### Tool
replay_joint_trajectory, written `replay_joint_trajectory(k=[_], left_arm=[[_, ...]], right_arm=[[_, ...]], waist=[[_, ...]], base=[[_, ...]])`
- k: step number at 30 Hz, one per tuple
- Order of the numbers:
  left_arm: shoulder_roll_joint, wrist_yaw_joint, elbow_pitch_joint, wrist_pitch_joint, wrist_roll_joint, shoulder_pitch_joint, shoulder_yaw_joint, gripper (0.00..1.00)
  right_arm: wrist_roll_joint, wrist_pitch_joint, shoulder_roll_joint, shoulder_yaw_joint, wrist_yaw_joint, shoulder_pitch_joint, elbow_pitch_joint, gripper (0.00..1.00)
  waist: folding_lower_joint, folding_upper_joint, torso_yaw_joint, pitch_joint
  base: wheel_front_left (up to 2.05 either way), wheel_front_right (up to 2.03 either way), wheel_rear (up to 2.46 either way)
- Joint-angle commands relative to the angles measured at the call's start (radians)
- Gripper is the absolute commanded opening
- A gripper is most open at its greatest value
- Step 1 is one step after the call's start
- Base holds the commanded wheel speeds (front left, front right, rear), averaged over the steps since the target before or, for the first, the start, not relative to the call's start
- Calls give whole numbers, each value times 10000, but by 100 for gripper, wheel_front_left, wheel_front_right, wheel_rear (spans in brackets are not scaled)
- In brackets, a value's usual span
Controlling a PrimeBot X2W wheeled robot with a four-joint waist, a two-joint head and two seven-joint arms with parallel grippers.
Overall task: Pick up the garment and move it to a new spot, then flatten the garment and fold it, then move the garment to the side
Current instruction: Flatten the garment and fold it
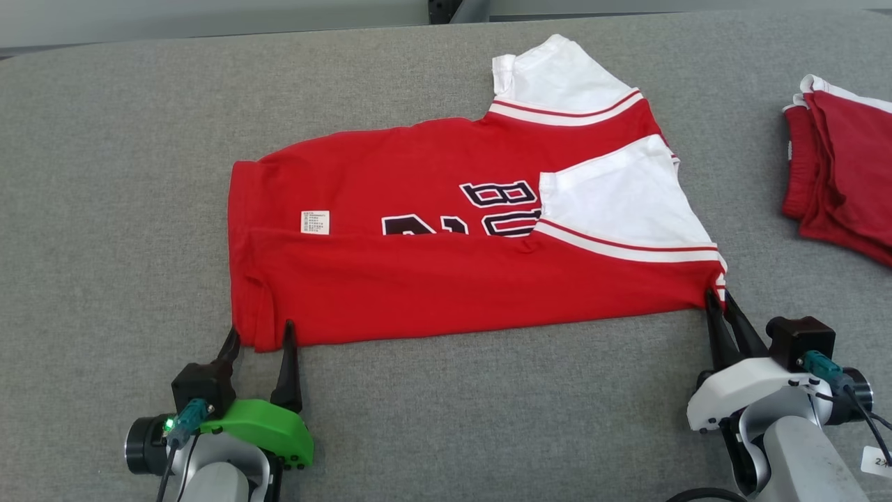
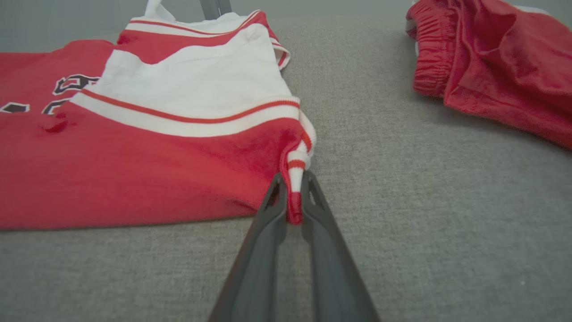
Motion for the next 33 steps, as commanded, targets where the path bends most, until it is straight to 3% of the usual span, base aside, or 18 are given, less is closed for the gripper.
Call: replay_joint_trajectory(k=[1, 16, 19, 20, 23, 33], left_arm=[[39, 93, 66, -28, 58, -48, 7, 100], [39, 238, 609, -12, 298, -297, 140, 98], [41, 255, 563, -12, 226, -241, 218, 71], [41, 245, 514, -12, 224, -213, 250, 49], [41, 181, 372, -14, 248, -57, 364, 1], [47, -303, 87, -14, 415, 327, 899, 0]], right_arm=[[-58, 3, -19, 12, -16, -118, -26, 0], [-9, 3, -14, -42, -16, -227, 67, 0], [4, 3, -2, -59, -16, -245, 93, 0], [11, 3, 2, -64, -16, -246, 100, 0], [13, 3, 18, -87, -16, -214, 124, 0], [-46, 3, -20, -384, -18, 10, 257, 0]], waist=[[0, 0, -12, 17], [0, 0, -40, 74], [0, 0, -11, 53], [0, 0, 1, 42], [0, 0, 40, -18], [0, 0, 135, -414]], base=[[0, 0, 0], [0, 0, 0], [0, 0, 0], [0, 0, 0], [0, 0, 0], [0, 0, 0]])
